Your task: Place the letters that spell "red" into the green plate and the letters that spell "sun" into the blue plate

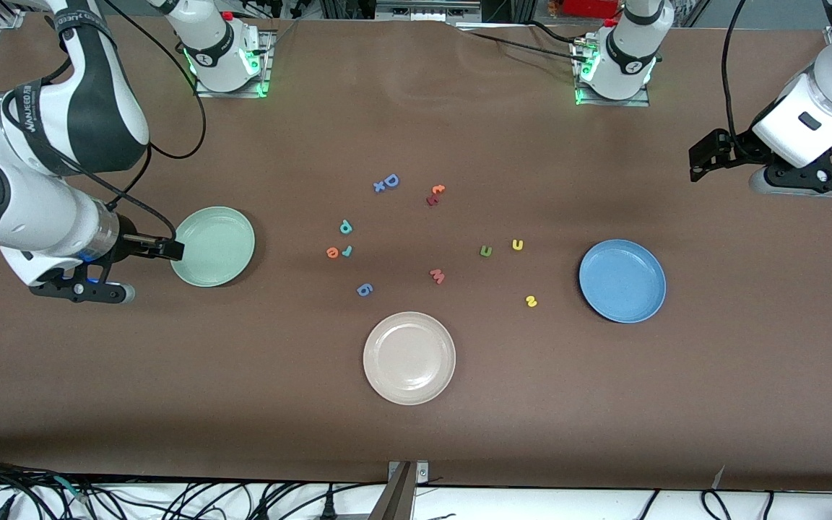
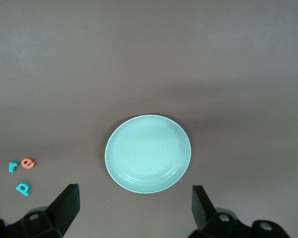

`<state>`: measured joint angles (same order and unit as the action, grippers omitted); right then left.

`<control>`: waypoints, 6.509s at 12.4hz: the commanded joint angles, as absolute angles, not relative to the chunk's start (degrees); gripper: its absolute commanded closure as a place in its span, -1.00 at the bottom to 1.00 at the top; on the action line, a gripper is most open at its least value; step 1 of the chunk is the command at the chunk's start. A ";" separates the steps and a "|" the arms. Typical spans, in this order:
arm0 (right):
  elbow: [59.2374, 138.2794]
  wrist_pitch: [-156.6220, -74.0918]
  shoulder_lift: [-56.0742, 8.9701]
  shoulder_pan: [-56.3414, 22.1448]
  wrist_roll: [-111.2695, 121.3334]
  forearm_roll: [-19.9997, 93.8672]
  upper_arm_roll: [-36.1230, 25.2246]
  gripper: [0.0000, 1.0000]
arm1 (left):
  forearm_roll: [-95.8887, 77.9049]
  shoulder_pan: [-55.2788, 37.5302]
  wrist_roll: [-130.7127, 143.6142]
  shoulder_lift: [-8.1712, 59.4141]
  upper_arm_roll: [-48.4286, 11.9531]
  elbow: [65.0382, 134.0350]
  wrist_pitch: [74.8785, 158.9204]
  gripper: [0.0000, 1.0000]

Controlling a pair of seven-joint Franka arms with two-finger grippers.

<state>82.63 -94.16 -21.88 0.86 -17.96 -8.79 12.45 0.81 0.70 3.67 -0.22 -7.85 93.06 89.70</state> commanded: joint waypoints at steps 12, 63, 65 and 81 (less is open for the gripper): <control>83.23 -93.87 -21.44 1.23 -18.11 -8.00 12.48 -0.99 | 0.53 0.35 2.64 -0.26 -7.73 92.64 88.95 -1.00; 118.83 -145.90 -34.10 -5.98 -52.73 -19.94 29.53 -0.91 | 5.36 -11.60 6.94 41.39 -10.90 98.53 140.53 -0.88; 118.83 -145.90 -34.19 -5.98 -52.82 -19.95 29.53 -0.72 | 5.36 -11.69 6.94 41.75 -10.81 98.53 140.71 -0.47; 118.04 -135.11 -26.91 -4.23 -52.48 -19.42 29.00 0.62 | 7.28 -5.47 1.79 31.47 -9.67 97.65 122.63 1.00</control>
